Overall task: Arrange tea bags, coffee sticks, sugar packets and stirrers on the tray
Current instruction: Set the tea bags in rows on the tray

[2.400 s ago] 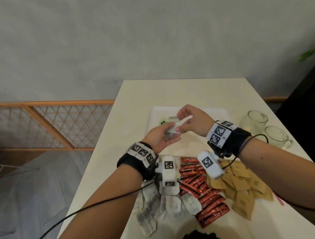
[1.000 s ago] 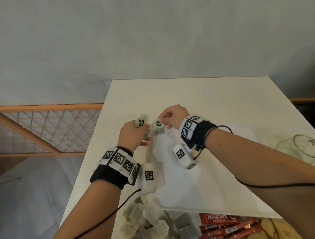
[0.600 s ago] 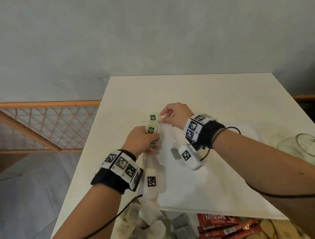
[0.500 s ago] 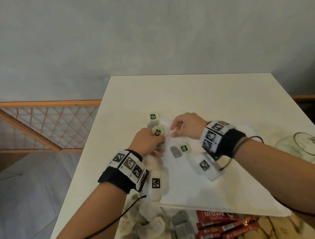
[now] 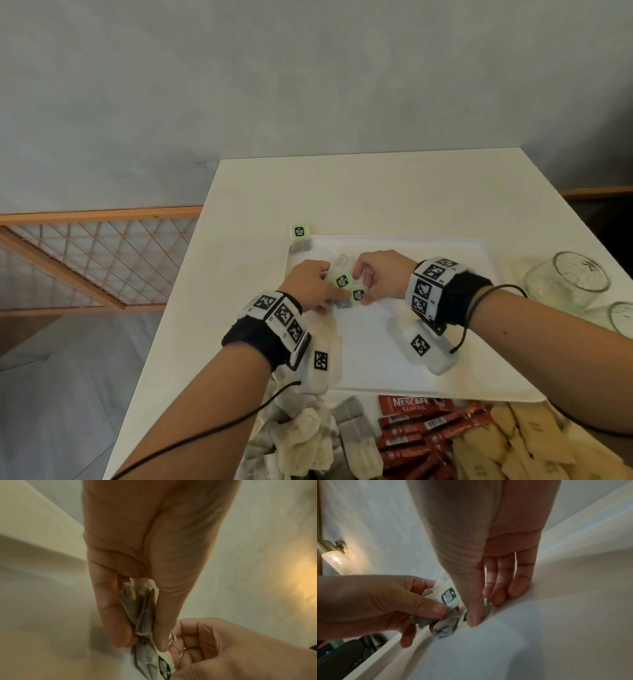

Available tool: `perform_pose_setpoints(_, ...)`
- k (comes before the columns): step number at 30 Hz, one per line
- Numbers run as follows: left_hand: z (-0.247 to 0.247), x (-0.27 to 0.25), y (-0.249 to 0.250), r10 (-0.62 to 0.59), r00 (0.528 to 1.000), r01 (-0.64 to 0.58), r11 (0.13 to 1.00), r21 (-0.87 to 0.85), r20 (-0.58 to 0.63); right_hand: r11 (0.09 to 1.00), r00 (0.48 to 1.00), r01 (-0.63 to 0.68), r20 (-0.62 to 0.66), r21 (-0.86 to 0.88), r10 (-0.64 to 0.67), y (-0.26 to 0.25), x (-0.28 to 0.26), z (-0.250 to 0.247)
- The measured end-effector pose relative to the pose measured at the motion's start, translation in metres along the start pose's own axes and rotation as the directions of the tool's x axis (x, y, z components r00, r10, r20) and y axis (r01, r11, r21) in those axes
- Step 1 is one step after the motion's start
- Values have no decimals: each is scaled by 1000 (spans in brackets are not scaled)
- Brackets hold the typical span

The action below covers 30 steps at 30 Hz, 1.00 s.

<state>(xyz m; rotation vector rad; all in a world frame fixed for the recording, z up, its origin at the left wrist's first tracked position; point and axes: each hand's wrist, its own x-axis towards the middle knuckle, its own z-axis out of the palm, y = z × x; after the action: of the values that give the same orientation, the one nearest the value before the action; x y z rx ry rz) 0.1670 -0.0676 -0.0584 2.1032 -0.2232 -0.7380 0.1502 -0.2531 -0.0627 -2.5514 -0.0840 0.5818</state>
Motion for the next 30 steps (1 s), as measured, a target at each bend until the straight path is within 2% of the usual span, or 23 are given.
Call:
perform_pose_setpoints(4, 3, 0, 1, 8, 1000, -7, 999, 40, -11, 999, 1000, -8, 22, -46, 9, -5, 0, -4)
perform_pose_setpoints(6, 3, 0, 2, 7, 1000, -7, 999, 33, -5, 1000, 1000, 0, 3, 2, 0, -8, 0, -9)
perform_pose_setpoints(9, -2, -1, 2, -13, 998, 5, 994, -113, -67, 977, 997, 21, -76, 213, -4, -11, 5, -19)
perform_pose_setpoints(14, -18, -2, -4, -59, 984, -8, 929, -371, -170, 857, 984, 89, -176, 508, 3, -23, 16, -25)
perform_pose_setpoints(16, -26, -2, -8, -90, 979, 5, 910, -415, -185, 882, 981, 80, -192, 465, 12, -27, 25, -25)
perform_pose_setpoints(18, -33, 0, -13, -133, 970, 30, 895, -445, -201, 944, 977, 27, -210, 329, 45, -27, 38, -26)
perform_pose_setpoints(20, -39, 3, -17, -155, 965, 39, 881, -471, -210, 969, 965, -22, -248, 247, 85, -28, 53, -29)
perform_pose_setpoints(25, -46, 7, -19, -159, 970, 37, 844, -535, -185, 959, 929, -13, -351, 283, 117, -36, 84, -35)
perform_pose_setpoints(30, -52, 9, -19, -173, 968, 32, 802, -596, -182, 944, 944, 13, -314, 330, 97, -47, 100, -33)
